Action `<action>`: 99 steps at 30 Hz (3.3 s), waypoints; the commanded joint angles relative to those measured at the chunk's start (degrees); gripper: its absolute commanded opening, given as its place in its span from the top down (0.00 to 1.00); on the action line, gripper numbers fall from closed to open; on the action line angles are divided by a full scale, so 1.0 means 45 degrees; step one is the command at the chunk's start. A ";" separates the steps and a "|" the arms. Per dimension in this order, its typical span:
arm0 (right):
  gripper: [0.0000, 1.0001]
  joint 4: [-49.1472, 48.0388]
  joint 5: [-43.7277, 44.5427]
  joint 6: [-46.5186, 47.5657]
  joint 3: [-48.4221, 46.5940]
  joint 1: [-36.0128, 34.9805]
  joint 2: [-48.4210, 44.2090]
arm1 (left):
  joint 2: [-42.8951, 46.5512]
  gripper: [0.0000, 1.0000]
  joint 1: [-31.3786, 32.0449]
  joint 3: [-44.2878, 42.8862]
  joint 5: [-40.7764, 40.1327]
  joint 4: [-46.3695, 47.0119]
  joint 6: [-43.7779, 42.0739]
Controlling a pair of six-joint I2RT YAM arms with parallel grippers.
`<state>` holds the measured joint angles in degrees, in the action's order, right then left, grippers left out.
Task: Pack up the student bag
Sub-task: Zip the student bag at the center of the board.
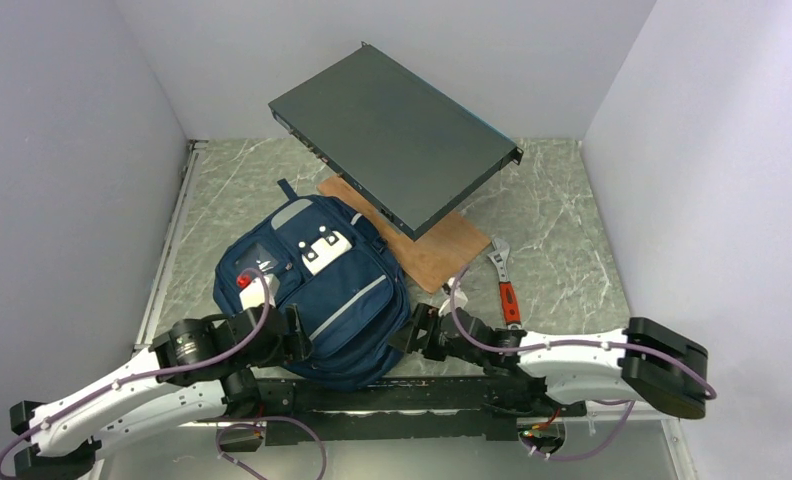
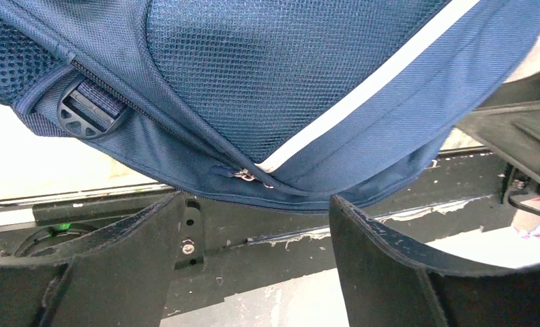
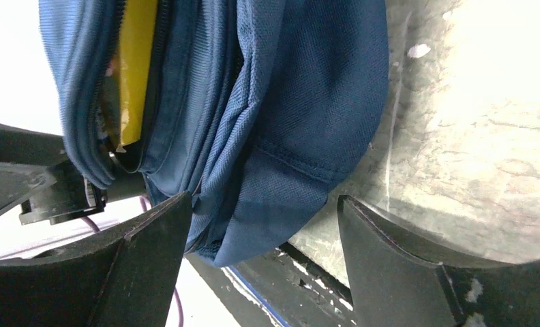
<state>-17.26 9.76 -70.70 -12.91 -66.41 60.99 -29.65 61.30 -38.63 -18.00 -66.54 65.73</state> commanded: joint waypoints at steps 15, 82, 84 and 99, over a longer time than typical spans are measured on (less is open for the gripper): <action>1.00 -0.1829 -0.3923 -0.0505 -0.0930 0.2296 0.0465 | 0.1312 0.22 0.0050 0.1410 0.1133 0.2814 -0.1349; 1.00 -0.2178 -0.2508 0.2676 0.0148 0.2700 -0.2773 | -0.1390 1.00 0.0393 0.2783 0.4713 1.2025 -0.0642; 1.00 -0.1729 -0.1544 0.3402 0.0302 0.2236 -0.2750 | -0.1273 1.00 0.0384 0.2911 0.4211 1.1933 -0.0144; 0.45 0.7947 0.3418 0.6455 -0.2475 0.0199 -0.5474 | 0.0230 1.00 0.0382 0.2982 0.3149 0.9923 0.0646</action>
<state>9.91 15.70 -44.99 -19.35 -61.45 40.32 -29.69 62.72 -23.46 -3.73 -29.15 66.78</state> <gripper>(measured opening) 0.519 0.015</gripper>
